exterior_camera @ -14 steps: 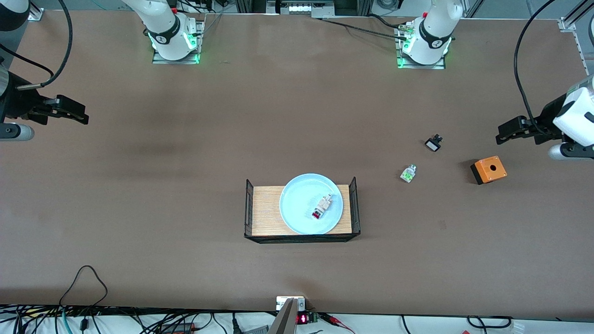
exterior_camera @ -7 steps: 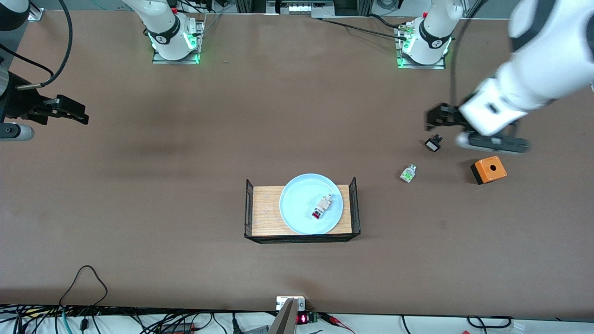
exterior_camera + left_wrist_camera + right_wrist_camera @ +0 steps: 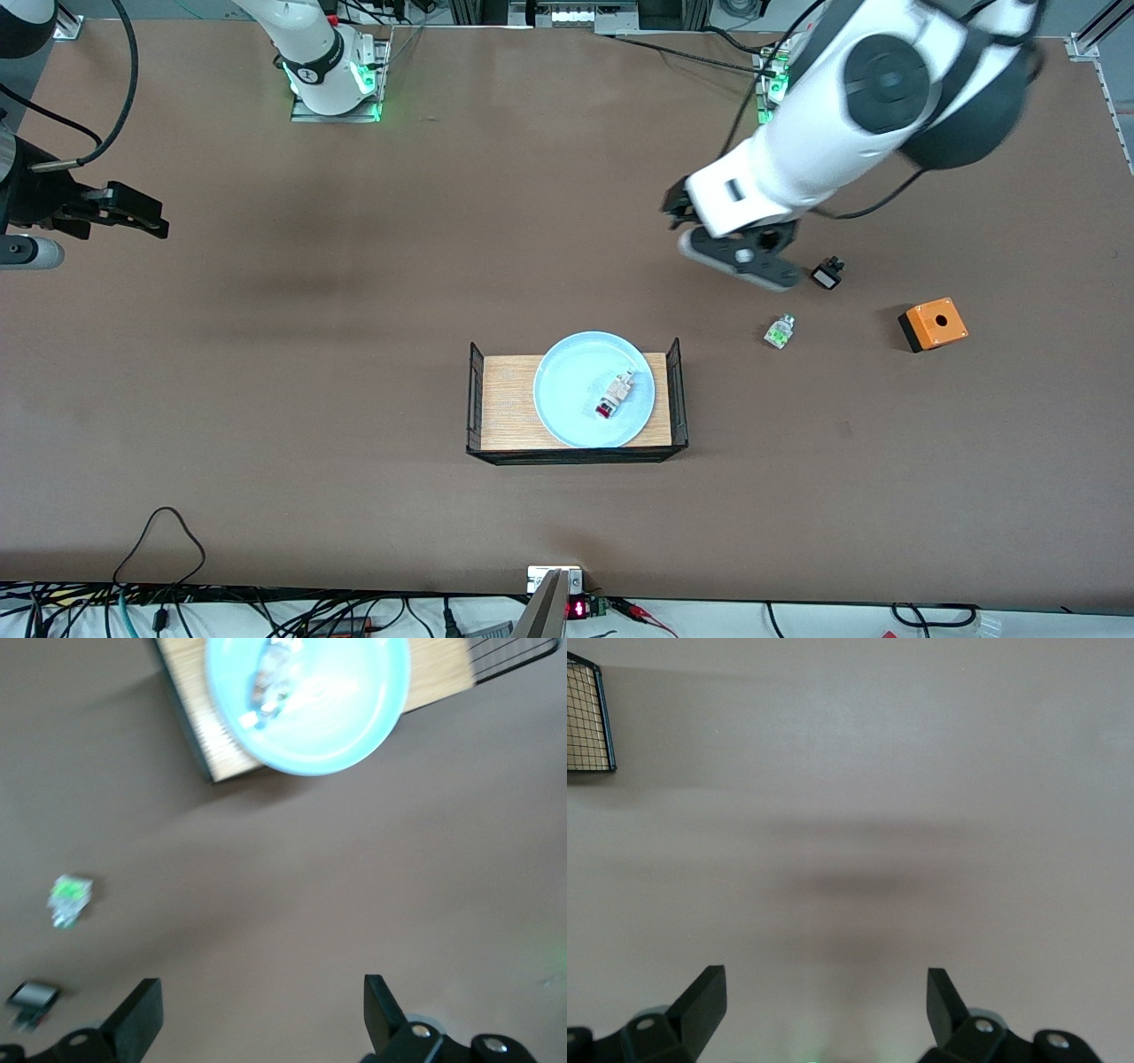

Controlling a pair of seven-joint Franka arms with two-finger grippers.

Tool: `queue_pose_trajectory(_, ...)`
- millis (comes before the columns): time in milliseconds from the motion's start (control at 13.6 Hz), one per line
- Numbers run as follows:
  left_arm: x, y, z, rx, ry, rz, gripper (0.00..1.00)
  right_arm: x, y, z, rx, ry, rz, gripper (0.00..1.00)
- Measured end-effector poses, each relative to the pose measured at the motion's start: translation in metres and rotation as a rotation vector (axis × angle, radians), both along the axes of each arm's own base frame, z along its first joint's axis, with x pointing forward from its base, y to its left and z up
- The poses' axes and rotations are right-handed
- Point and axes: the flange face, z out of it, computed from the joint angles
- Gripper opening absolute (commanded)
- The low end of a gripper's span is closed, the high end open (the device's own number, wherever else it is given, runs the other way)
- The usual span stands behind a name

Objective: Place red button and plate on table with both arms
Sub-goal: 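Move the left gripper over the red button on the blue plate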

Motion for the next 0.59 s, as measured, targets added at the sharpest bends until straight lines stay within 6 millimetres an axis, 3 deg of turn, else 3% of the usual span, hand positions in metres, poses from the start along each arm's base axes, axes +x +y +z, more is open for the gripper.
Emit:
queue_pose_trajectory(147,0.013,-0.013,-0.021,-0.032,-0.024,0.039,1.0,0.0,0.0,0.0,0.0,-0.001,0.0,1.0)
queue_pose_trajectory(369,0.037,-0.014,-0.052,-0.069,-0.058,0.088,1.0,0.0,0.0,0.0,0.0,-0.001,0.0,1.0)
queue_pose_trajectory(590,0.052,-0.023,-0.07,-0.099,-0.11,0.161,1.0,0.0,0.0,0.0,0.0,-0.001,0.001,1.0)
